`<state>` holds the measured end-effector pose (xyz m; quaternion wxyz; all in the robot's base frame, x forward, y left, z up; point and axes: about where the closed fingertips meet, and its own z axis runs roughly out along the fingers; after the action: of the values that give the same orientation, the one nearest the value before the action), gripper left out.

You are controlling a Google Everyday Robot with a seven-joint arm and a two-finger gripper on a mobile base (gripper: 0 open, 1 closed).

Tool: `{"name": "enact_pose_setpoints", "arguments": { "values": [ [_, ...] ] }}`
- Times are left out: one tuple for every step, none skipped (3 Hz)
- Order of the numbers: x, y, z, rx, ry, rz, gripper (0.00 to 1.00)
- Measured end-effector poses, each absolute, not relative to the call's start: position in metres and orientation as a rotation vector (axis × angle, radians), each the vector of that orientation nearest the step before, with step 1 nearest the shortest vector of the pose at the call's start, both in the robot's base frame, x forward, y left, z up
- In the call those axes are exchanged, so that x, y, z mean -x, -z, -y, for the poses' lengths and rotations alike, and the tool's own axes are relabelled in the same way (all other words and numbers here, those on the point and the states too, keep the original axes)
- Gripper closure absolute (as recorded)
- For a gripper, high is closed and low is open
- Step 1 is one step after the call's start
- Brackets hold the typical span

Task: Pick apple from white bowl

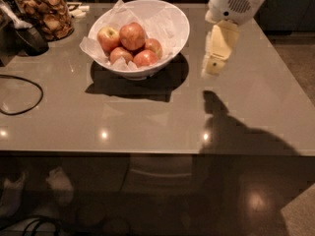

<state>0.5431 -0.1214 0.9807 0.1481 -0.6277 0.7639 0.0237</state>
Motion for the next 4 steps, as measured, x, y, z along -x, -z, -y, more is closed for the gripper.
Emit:
{"name": "enact_pose_setpoints", "arguments": {
  "values": [
    [-0.551,-0.985,0.110,1.802,-0.061,-2.162,0.00],
    [-0.571,-0.985,0.097,1.746,-0.117,-2.162,0.00],
    [-0.599,-0.991,0.080,1.710,-0.144,-2.163,0.00],
    [-0.648,-1.001,0.049,1.678,-0.142,-2.164,0.00]
  ]
}}
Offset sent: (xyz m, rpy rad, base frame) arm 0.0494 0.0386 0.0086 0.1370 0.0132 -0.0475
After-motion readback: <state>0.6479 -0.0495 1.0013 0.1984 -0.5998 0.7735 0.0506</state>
